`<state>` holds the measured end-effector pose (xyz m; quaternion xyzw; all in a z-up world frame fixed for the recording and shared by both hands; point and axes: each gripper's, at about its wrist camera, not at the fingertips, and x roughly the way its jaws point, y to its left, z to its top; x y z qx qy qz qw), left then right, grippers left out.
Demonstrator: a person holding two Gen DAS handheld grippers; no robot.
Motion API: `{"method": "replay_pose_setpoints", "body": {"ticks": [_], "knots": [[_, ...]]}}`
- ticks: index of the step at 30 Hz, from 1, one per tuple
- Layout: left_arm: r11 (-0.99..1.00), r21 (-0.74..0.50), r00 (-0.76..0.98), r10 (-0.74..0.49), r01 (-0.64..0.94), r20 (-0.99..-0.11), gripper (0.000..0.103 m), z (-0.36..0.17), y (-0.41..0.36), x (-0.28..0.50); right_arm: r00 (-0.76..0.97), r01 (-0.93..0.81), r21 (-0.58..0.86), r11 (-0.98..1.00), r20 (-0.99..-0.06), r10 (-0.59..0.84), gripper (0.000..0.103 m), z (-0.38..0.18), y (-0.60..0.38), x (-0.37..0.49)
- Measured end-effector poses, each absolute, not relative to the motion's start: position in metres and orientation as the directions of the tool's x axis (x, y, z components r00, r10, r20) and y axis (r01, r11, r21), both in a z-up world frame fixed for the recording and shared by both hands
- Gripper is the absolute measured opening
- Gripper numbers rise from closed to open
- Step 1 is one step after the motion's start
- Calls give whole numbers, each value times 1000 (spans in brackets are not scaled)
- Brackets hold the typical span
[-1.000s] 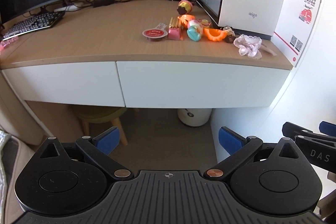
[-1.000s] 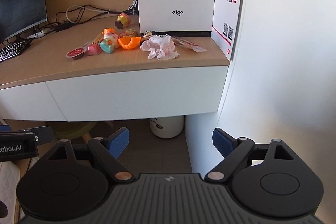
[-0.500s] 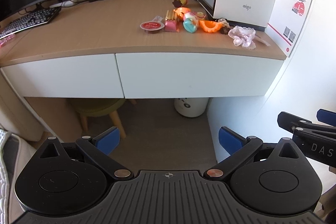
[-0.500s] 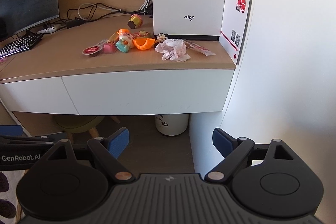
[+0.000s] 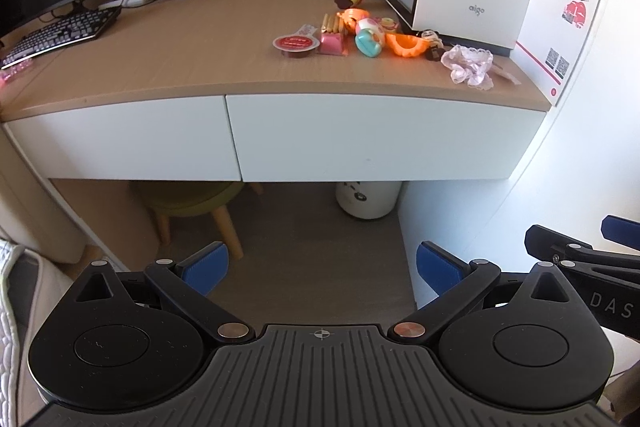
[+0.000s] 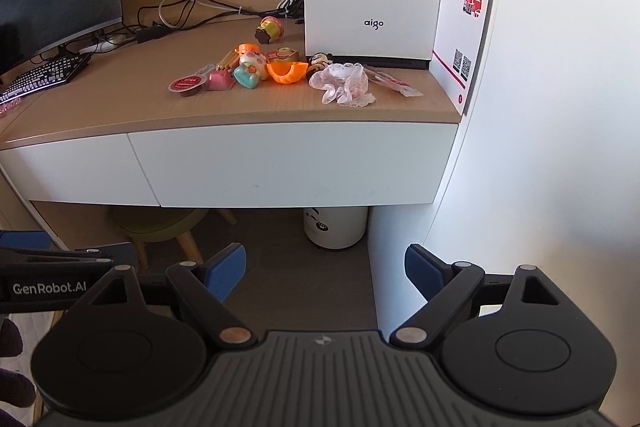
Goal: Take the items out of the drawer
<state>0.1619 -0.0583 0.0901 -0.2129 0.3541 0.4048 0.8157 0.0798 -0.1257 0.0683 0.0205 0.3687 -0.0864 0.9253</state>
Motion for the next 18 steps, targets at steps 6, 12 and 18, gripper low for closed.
{"method": "replay_pose_setpoints", "body": {"ticks": [6,12,18], "knots": [[590,-55,423,507,-806,-751,103,89,-60,164,708,174,-20,984,-692,-140,88,66,-126,79],[589,-54,421,507,-807,-752,103,88,-60,164,707,180,-20,983,-693,-143,88,65,-128,79],[587,-55,420,508,-808,-752,103,88,-60,165,705,178,-20,984,-695,-142,88,63,-128,79]]}}
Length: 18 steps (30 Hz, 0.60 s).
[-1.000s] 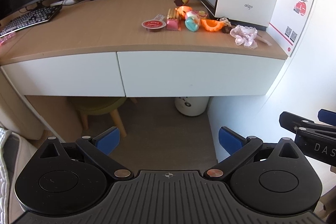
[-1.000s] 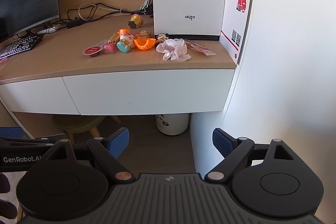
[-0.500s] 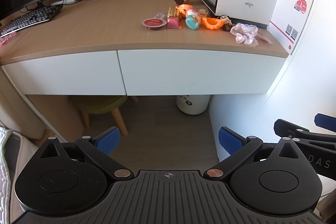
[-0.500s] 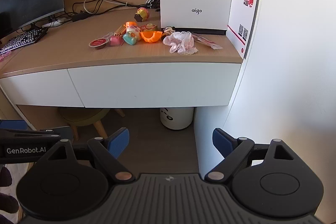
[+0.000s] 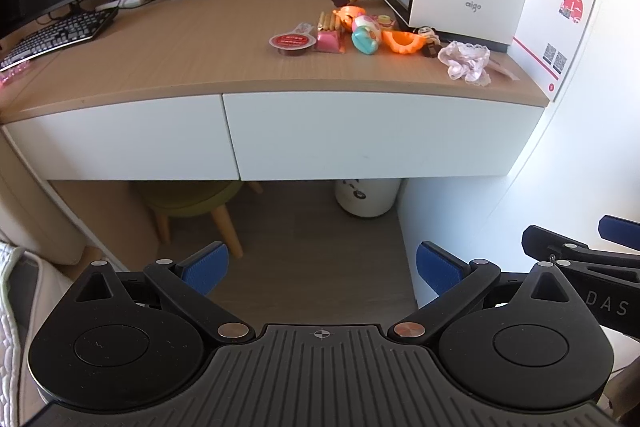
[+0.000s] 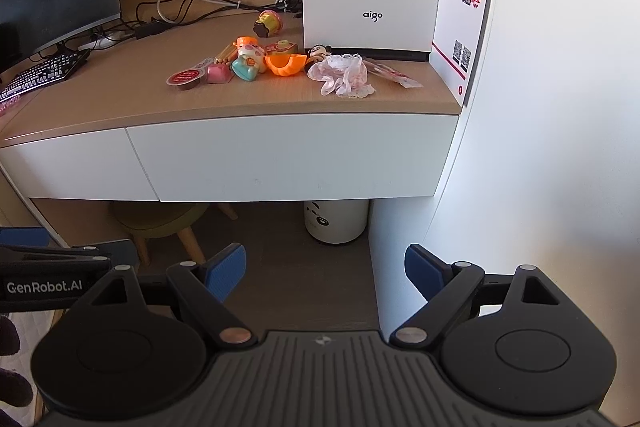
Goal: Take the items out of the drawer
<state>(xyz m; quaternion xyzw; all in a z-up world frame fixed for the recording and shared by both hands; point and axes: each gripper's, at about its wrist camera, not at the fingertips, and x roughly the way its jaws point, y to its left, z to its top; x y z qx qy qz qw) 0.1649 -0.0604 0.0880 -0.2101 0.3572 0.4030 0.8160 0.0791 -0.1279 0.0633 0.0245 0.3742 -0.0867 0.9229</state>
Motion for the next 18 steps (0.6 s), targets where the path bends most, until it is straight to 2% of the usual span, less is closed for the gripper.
{"method": "replay_pose_setpoints", "body": {"ticks": [18], "knots": [[581,-60,417,504,-812,-757,103,85,-50,161,704,179,-25,984,-695,-146,88,63,-128,86]]}}
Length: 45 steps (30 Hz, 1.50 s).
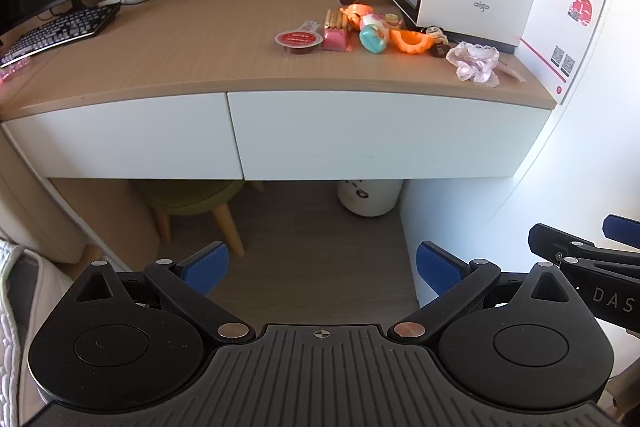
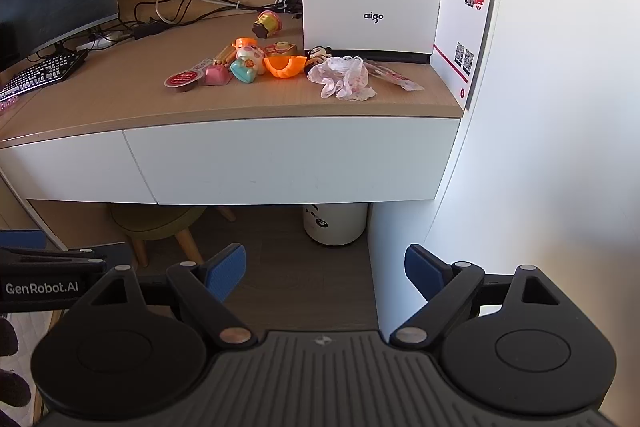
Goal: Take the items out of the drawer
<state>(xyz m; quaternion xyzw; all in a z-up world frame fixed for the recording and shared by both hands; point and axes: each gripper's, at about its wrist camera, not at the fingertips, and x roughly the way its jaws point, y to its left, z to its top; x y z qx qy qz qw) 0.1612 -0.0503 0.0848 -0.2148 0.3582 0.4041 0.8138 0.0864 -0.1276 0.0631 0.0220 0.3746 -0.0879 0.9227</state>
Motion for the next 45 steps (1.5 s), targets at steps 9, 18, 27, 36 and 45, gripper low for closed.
{"method": "replay_pose_setpoints", "body": {"ticks": [9,18,27,36,45], "knots": [[575,-63,414,504,-816,-758,103,84,-47,158,703,164,-30,986,-697,-139,88,62,-124,90],[581,-58,414,502,-812,-759,103,84,-47,161,704,160,-29,987,-697,-135,88,62,-126,92],[590,-52,412,496,-806,-765,103,83,-50,167,701,164,-27,986,-700,-136,88,61,-131,93],[592,-53,410,488,-804,-771,103,81,-51,170,696,164,-27,986,-705,-135,88,59,-133,93],[592,-53,408,485,-804,-774,103,79,-52,171,690,164,-25,986,-711,-133,88,56,-134,93]]}}
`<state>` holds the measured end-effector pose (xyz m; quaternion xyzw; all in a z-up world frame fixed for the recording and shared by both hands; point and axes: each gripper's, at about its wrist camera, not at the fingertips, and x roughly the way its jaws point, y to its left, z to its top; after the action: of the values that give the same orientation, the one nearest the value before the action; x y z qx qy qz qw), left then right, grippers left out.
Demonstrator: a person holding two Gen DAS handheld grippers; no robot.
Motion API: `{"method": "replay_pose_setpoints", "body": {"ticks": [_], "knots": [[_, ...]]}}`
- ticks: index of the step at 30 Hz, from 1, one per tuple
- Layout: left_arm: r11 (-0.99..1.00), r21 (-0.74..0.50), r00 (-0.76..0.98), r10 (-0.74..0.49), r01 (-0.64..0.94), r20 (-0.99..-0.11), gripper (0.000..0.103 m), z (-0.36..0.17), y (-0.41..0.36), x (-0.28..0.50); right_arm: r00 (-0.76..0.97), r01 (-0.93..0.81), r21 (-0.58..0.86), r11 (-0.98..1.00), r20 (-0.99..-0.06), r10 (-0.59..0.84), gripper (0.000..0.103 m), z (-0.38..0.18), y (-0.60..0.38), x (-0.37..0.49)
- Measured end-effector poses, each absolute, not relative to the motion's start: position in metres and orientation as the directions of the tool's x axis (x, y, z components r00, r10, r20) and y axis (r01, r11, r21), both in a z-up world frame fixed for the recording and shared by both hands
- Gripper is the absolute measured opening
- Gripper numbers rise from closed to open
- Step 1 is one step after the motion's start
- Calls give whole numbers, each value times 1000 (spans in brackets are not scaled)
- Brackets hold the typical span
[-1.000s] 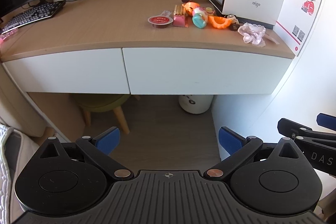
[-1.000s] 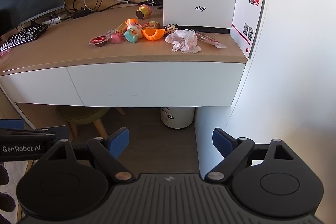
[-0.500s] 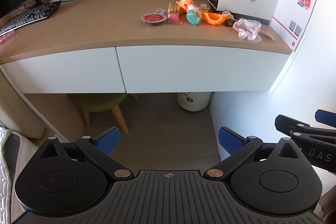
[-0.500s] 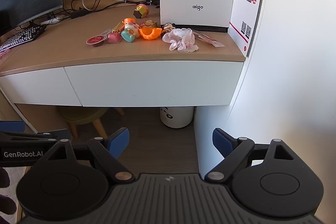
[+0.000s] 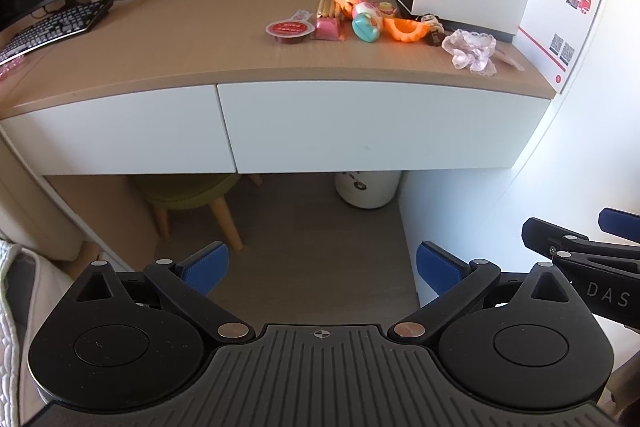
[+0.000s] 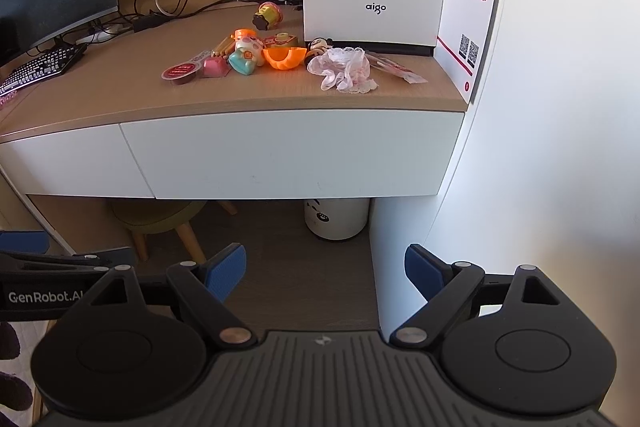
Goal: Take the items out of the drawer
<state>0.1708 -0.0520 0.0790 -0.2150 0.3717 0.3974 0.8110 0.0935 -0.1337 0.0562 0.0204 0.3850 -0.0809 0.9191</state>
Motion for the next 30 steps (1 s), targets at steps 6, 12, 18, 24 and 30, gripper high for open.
{"method": "replay_pose_setpoints", "body": {"ticks": [6,12,18,24,30], "knots": [[591,-55,407,483,-805,-775,103,78,-53,171,688,165,-22,986,-714,-131,88,56,-136,94],[591,-55,407,482,-805,-776,103,78,-53,171,687,169,-21,985,-714,-133,88,57,-139,93],[591,-55,407,481,-805,-776,103,78,-54,173,685,173,-17,985,-716,-133,88,56,-141,91],[586,-57,405,483,-808,-777,103,78,-56,173,685,172,-17,985,-716,-132,88,56,-141,91],[584,-59,405,482,-809,-777,103,78,-54,171,685,170,-17,985,-717,-131,88,56,-141,91]]}}
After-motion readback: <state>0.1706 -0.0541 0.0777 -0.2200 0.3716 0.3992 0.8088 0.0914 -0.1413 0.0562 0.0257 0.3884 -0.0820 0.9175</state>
